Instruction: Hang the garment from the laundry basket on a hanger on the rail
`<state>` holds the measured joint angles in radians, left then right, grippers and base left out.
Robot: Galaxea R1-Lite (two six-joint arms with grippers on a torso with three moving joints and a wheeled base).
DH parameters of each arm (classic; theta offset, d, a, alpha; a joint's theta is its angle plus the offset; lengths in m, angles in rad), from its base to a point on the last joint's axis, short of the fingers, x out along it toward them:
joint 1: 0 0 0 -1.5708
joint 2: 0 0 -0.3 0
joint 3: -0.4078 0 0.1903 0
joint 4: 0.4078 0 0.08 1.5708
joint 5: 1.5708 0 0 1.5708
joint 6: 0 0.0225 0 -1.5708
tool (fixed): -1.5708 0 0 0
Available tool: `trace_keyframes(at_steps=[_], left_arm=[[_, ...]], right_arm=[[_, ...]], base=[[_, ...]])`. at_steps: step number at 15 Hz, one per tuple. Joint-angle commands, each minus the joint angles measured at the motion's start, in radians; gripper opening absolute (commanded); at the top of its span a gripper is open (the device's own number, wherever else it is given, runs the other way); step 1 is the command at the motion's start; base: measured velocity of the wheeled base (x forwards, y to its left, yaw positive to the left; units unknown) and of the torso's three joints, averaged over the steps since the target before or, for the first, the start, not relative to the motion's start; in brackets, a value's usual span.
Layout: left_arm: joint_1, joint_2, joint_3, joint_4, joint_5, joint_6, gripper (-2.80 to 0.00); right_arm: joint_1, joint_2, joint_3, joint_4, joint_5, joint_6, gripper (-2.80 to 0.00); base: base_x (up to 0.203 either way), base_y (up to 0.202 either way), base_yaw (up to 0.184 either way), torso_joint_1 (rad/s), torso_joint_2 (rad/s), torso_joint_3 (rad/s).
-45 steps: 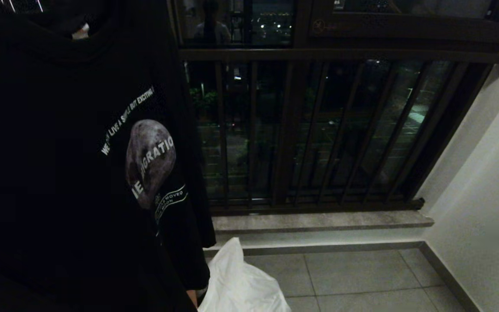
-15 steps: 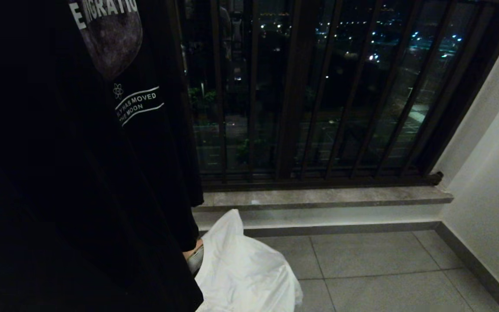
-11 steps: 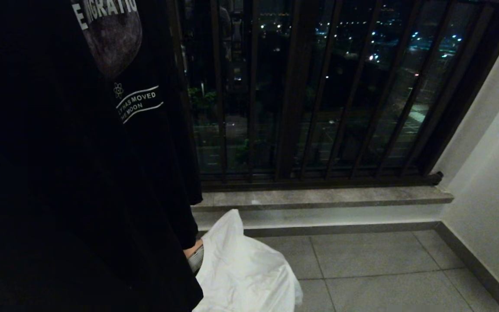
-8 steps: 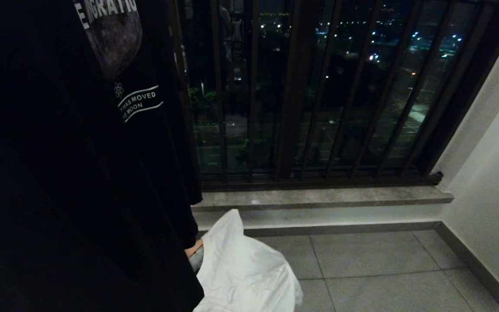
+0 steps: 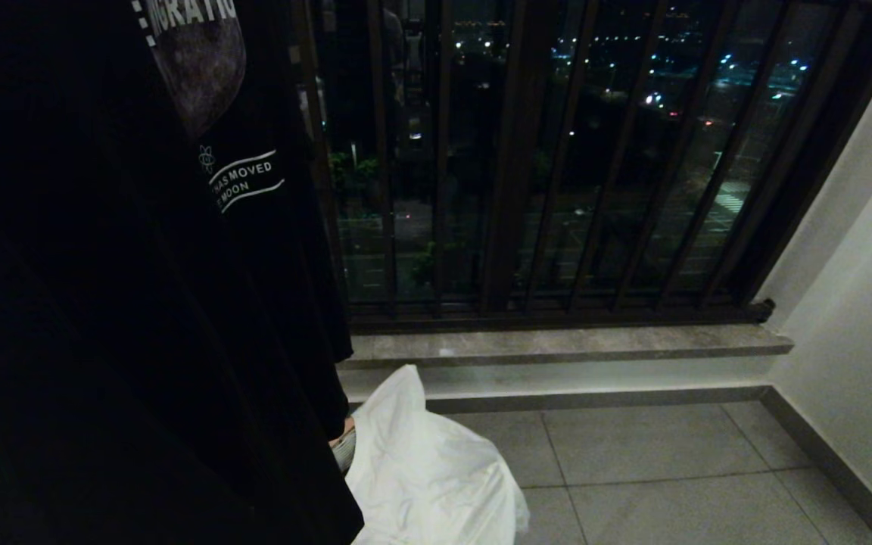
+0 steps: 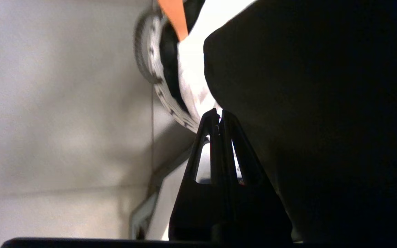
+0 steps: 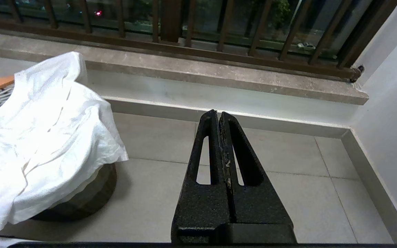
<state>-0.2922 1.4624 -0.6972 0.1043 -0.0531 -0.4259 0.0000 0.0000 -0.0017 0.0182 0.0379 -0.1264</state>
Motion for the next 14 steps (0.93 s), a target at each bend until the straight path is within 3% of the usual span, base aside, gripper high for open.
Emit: trace_keyframes(at_steps=[1,4,5,11,14], left_arm=[[-0.014,0.160,-0.003,-0.028,0.003,-0.017,-2.80],[0.004,0.291,-0.006,-0.108,0.010,-0.034,-2.80],[0.011,0.333,-0.007,-0.145,0.012,-0.034,0.00],[0.022,0.580,-0.021,-0.338,0.012,-0.033,0.00],[0.004,0.597,-0.030,-0.408,0.054,-0.022,0.00]], right_arm=[[0.000,0.002,0.000,0.000,0.000,-0.001,-2.80],[0.000,0.002,0.000,0.000,0.000,-0.001,-2.80],[0.000,0.002,0.000,0.002,0.000,-0.001,-2.80],[0.001,0.002,0.000,0.000,0.000,-0.001,-2.80],[0.000,0.002,0.000,0.000,0.000,-0.001,-2.80]], base=[[0.000,0.000,0.000,0.000,0.00,0.000],[0.000,0.000,0.000,0.000,0.00,0.000],[0.000,0.000,0.000,0.000,0.00,0.000],[0.000,0.000,0.000,0.000,0.00,0.000],[0.000,0.000,0.000,0.000,0.00,0.000]])
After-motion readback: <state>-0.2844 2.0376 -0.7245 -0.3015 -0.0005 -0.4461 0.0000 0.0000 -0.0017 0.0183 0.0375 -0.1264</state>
